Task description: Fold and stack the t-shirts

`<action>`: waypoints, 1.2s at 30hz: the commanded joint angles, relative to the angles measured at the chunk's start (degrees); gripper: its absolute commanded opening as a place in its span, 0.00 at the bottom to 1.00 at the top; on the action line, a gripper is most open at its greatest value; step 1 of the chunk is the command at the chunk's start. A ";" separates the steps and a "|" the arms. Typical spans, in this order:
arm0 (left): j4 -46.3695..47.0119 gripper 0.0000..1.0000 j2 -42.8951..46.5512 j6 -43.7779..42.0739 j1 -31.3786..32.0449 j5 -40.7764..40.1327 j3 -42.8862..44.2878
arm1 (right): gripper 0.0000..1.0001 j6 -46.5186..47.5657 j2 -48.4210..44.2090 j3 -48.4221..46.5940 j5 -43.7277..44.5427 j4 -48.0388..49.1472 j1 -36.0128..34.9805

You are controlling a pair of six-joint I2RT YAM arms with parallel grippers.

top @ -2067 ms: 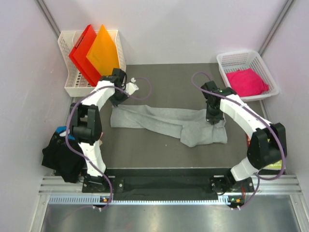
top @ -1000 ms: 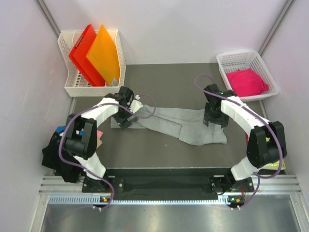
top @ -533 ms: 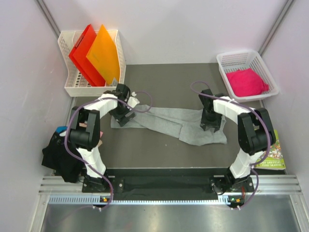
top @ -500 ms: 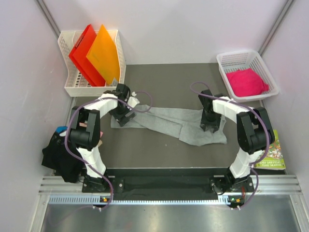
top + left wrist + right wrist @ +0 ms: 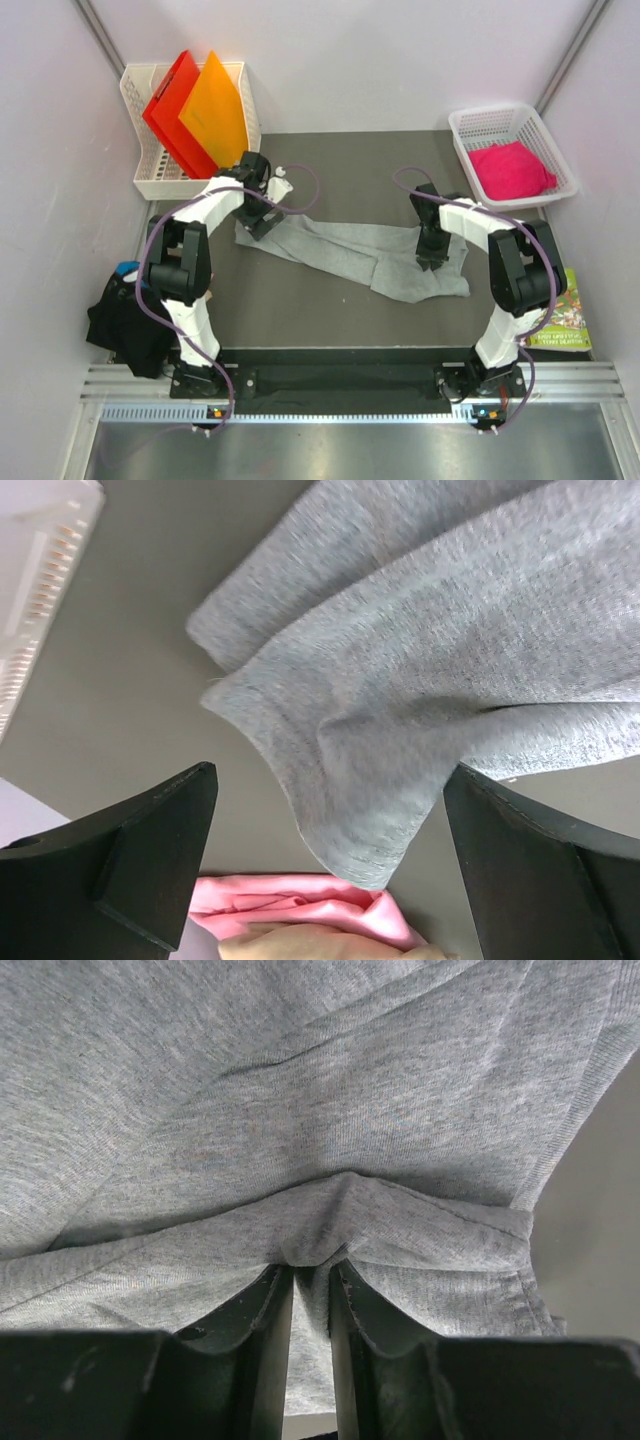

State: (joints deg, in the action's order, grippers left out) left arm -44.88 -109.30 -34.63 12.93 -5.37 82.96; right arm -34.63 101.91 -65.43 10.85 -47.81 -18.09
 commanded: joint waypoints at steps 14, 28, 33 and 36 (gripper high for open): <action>-5.57 0.99 11.83 -3.51 0.26 -0.09 -9.40 | 0.21 1.59 -1.27 -3.74 1.36 -1.05 0.51; -0.40 0.99 -2.06 6.95 2.28 3.46 1.78 | 0.13 2.11 -2.24 -4.18 1.63 -2.20 1.03; 1.55 0.99 -1.90 5.55 2.28 -0.25 -4.71 | 0.12 2.55 -2.85 -5.58 1.72 -3.42 1.91; 4.80 0.99 1.35 3.88 2.19 -1.83 -10.77 | 0.12 3.17 -3.12 -6.81 1.63 -4.04 2.88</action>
State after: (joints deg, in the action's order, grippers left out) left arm -43.81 -111.44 -29.17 15.35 -3.64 78.81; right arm -32.53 101.73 -68.49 11.31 -50.81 -16.73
